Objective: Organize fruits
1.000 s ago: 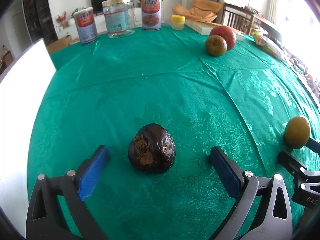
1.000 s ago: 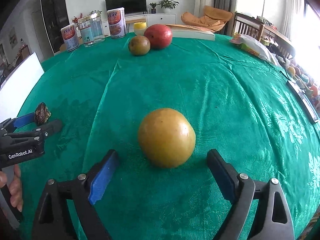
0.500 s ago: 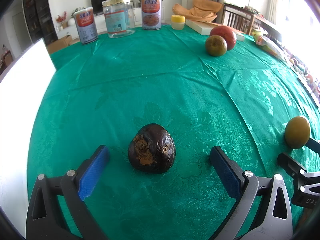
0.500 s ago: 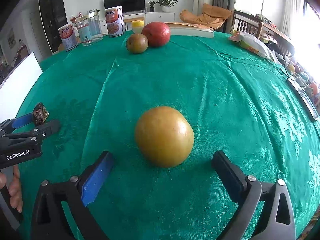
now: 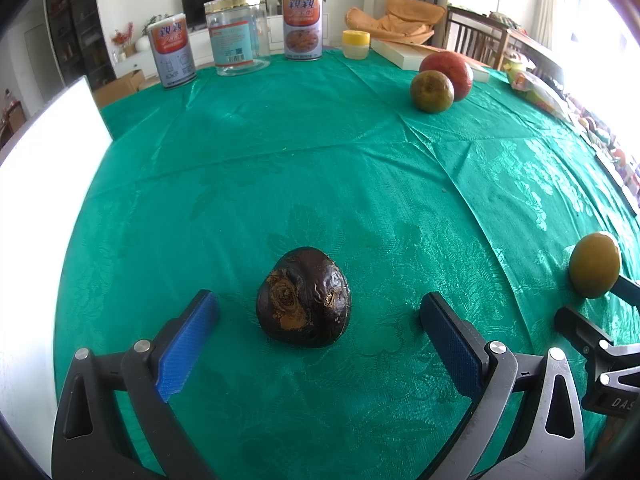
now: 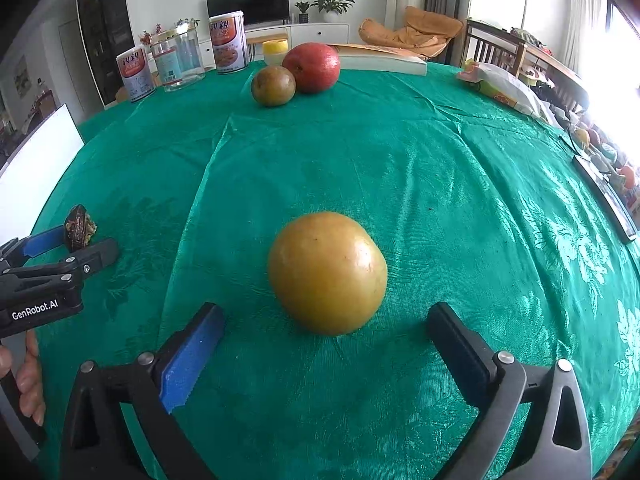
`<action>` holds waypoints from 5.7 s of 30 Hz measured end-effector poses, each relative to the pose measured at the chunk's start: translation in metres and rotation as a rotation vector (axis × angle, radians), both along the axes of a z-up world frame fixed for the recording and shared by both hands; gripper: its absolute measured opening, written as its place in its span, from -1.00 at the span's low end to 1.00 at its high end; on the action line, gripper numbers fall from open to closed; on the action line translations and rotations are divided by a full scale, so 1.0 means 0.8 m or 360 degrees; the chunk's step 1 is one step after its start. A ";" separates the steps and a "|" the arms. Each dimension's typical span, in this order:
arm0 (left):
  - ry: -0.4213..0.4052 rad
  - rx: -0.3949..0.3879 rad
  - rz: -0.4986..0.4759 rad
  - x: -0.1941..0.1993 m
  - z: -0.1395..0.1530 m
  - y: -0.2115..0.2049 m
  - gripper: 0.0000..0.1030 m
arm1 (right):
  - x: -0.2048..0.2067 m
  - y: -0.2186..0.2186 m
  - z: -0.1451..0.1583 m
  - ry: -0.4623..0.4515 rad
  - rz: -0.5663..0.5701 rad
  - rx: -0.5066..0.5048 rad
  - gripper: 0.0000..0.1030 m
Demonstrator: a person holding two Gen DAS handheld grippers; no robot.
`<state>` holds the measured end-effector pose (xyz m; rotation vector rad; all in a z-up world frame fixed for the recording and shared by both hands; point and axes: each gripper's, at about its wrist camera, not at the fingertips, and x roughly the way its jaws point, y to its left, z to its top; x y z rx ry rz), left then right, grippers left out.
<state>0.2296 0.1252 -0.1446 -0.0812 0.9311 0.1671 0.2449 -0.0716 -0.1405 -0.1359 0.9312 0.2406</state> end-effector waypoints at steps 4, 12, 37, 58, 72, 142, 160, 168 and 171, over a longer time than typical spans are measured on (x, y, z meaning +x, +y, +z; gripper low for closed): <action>0.0000 0.0000 0.0000 0.000 0.000 0.000 0.97 | 0.000 0.000 0.000 0.0000 0.0000 0.0000 0.97; -0.0005 -0.0013 -0.0003 -0.001 0.000 0.001 0.95 | 0.000 -0.001 0.001 0.0002 0.0004 0.0017 0.98; 0.0057 -0.0196 -0.0060 -0.022 0.031 0.018 -0.23 | 0.053 -0.014 0.022 0.0429 0.0150 0.0156 -0.03; -0.0037 -0.0380 0.0654 -0.270 0.157 0.281 -0.22 | -0.152 0.375 0.177 0.0435 0.1343 0.0530 -0.03; -0.0009 -0.0218 0.0827 -0.286 0.133 0.300 0.47 | -0.134 0.426 0.164 0.0363 0.1218 0.0581 0.43; -0.0107 -0.0187 -0.0376 0.166 0.036 -0.023 -0.01 | 0.033 -0.099 0.002 0.0009 -0.0128 0.0001 1.00; -0.0071 -0.0066 -0.0256 0.068 0.042 -0.033 -0.02 | 0.034 -0.099 0.002 0.0009 -0.0127 0.0001 1.00; -0.0083 -0.0041 -0.0131 0.012 0.016 -0.030 0.22 | 0.033 -0.099 0.003 0.0009 -0.0128 0.0002 1.00; -0.0055 -0.0022 -0.0072 0.016 0.007 -0.024 0.63 | 0.033 -0.100 0.003 0.0010 -0.0129 0.0005 1.00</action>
